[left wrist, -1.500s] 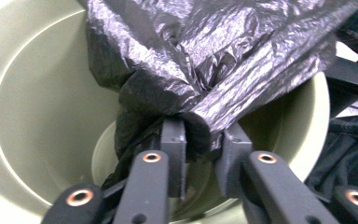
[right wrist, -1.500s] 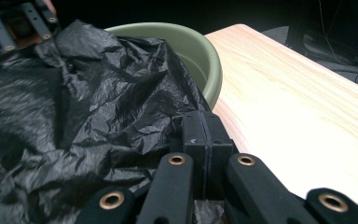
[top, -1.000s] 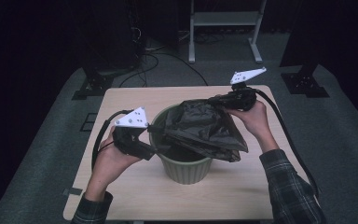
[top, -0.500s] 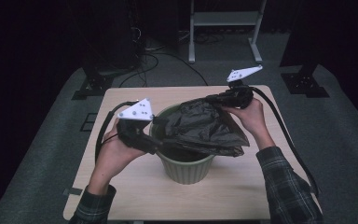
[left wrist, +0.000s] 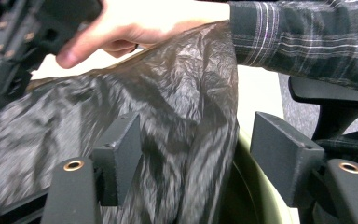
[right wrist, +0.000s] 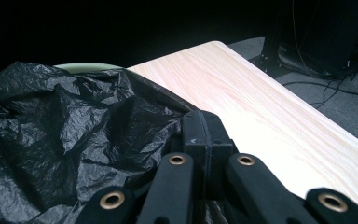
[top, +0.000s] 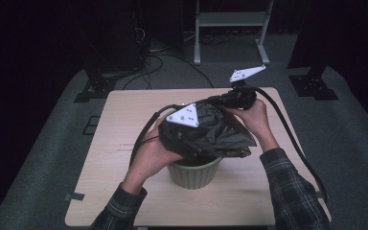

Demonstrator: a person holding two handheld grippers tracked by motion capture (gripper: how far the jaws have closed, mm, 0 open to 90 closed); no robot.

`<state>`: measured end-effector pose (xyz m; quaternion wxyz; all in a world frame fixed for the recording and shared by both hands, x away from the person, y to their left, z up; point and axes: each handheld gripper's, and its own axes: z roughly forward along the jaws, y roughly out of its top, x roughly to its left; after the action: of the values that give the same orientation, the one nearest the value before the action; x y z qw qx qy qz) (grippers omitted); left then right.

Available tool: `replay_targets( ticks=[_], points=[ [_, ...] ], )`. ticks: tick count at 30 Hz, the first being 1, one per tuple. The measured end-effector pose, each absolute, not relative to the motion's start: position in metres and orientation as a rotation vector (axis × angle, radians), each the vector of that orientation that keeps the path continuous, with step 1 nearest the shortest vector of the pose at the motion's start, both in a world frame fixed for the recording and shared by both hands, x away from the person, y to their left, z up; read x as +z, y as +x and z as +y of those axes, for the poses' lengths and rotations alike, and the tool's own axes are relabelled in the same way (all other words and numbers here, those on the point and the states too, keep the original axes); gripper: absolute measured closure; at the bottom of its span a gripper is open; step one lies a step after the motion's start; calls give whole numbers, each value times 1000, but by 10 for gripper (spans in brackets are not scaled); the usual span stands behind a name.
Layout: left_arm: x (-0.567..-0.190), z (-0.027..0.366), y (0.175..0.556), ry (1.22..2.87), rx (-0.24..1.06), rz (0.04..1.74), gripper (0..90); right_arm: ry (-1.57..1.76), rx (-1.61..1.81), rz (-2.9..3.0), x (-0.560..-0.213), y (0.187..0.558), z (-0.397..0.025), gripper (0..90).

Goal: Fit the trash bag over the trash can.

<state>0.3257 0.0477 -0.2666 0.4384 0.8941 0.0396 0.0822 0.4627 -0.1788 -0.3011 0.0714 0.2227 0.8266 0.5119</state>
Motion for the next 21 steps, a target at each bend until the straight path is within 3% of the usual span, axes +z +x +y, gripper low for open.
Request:
replay_targets(
  ticks=[1,5,9,11,14,21],
  points=[
    [-268,44,326,2240,211,93,356,670,1540,2486,-301,463,-179,898],
    [-273,34,329,2278,185,79,657,671,1540,2492,-301,461,-180,897],
    [-275,36,334,2265,162,118,889,688,1549,2467,-299,458,-188,766],
    [-275,40,337,2251,182,148,898,698,1561,2459,-298,455,-195,688],
    [-276,47,342,2231,198,194,898,723,1574,2435,-295,448,-212,648],
    [-276,63,349,2189,233,286,898,757,1604,2386,-293,420,-255,616]
  ],
)
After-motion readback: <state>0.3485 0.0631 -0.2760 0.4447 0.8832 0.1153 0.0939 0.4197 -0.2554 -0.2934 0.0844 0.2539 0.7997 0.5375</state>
